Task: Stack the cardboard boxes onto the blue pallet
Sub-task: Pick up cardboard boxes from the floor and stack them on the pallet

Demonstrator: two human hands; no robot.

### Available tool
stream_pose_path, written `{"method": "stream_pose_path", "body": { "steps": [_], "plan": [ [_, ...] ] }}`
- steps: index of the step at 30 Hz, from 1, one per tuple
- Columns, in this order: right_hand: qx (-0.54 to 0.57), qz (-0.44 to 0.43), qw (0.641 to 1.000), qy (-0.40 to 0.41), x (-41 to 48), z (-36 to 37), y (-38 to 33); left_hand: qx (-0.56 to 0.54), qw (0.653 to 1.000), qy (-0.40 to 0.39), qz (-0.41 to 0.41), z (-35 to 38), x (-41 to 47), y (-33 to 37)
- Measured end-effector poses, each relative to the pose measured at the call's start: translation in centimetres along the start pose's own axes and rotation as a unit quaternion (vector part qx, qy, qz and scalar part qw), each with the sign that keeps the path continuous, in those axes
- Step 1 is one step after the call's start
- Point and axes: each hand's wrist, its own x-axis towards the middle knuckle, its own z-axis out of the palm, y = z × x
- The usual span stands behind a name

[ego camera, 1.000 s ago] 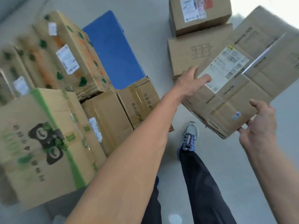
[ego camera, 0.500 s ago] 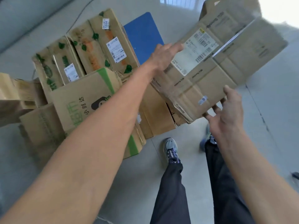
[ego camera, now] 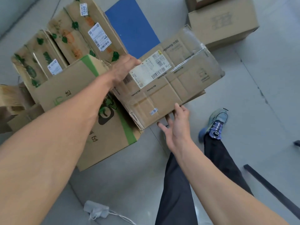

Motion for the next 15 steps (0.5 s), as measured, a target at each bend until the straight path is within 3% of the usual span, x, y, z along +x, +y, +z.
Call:
{"method": "stream_pose_path", "body": {
  "steps": [7, 15],
  "plan": [
    [-0.028, 0.041, 0.999, 0.007, 0.8, -0.8, 0.1, -0.001, 0.999, -0.031, -0.022, 1.2, 0.4, -1.0],
    [-0.031, 0.047, 0.998, -0.005, 0.4, -1.4, 0.7, -0.027, 0.999, -0.001, -0.037, 2.0, 0.3, -0.5]
  ]
}}
